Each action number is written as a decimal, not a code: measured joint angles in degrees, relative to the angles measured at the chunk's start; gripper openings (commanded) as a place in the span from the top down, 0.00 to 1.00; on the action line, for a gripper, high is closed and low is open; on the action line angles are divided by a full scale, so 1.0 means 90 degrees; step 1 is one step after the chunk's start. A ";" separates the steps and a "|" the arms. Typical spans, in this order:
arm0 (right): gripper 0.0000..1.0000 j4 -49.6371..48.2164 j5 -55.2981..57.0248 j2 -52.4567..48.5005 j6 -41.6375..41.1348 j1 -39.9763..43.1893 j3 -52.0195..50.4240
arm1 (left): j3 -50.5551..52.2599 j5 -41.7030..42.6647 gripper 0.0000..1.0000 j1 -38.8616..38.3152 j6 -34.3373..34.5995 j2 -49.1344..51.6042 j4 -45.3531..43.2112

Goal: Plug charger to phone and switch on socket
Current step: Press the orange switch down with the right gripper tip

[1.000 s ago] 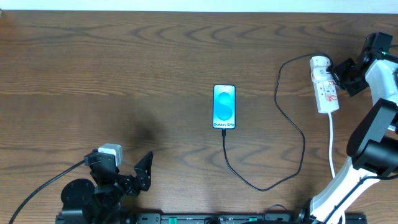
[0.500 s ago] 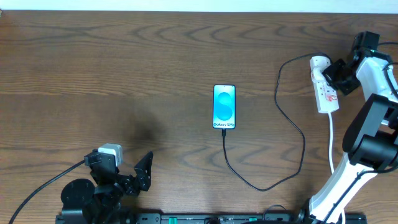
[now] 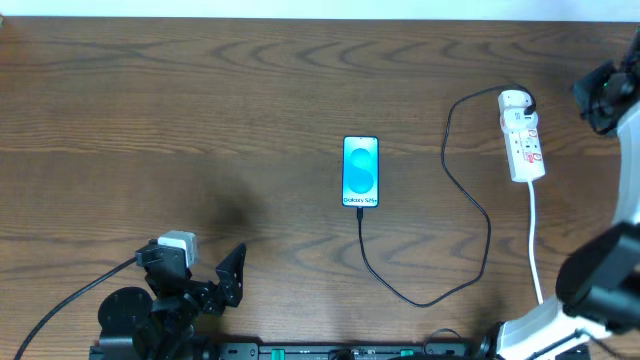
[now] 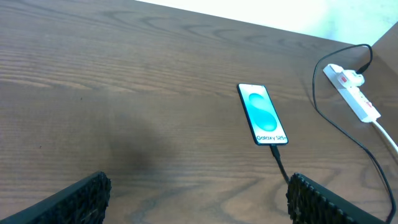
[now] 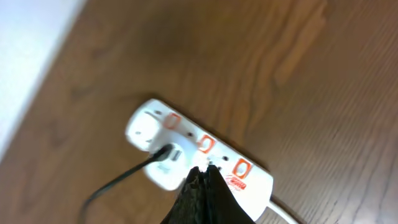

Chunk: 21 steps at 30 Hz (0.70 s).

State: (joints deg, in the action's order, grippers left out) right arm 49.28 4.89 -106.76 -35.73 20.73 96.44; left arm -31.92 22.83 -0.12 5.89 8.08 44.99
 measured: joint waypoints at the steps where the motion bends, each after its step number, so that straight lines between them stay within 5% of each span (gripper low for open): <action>1: 0.99 -0.0002 0.0002 -0.0202 0.0002 0.0000 -0.0010 | 0.0000 0.0000 0.10 0.0000 0.0000 0.0000 0.0000; 8: 0.99 -0.0206 -0.0284 -0.1515 0.0007 0.0000 -0.0194 | 0.0000 0.0000 0.10 0.0000 0.0000 0.0000 0.0002; 21: 0.99 -0.0578 -0.0595 -0.1639 0.0022 -0.0002 -0.0194 | 0.0000 0.0000 0.10 0.0000 0.0000 0.0000 0.0000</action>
State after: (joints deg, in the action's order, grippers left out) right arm 44.07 -0.47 -121.51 -35.53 20.71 94.70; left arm -31.92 22.83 -0.12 5.89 8.08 44.99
